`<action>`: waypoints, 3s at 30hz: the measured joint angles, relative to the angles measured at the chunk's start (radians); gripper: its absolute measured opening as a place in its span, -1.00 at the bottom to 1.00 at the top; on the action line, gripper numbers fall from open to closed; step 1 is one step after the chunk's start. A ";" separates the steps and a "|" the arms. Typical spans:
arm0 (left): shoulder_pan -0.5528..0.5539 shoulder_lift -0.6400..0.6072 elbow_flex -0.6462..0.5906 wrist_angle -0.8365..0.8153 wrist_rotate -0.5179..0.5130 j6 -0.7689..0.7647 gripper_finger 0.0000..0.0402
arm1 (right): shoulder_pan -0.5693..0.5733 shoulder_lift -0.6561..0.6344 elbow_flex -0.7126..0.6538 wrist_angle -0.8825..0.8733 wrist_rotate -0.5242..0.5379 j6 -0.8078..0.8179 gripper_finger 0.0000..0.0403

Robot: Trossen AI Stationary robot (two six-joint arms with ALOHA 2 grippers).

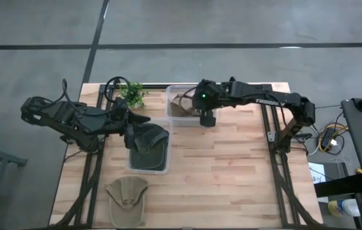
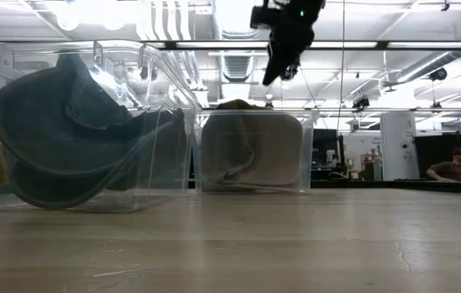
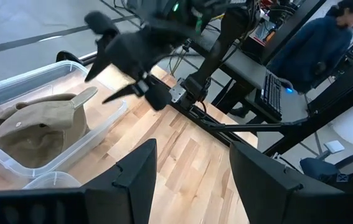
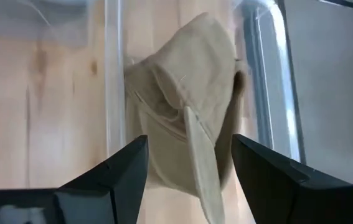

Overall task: Pick & Place hat
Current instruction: Put the right brown cap into the top transparent bin, then put the brown cap into the top transparent bin

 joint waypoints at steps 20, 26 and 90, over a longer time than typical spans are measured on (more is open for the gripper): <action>0.000 0.000 0.000 -0.001 -0.019 -0.002 -0.03 | -0.049 0.000 -0.218 0.284 0.158 -0.073 -0.41; 0.000 0.000 0.000 -0.005 -0.048 -0.002 -0.03 | -0.099 0.000 -0.220 0.280 0.013 -0.068 -0.91; 0.000 0.001 0.000 -0.050 -0.028 0.054 -0.03 | -0.038 -0.229 -0.099 0.251 -0.222 0.491 0.03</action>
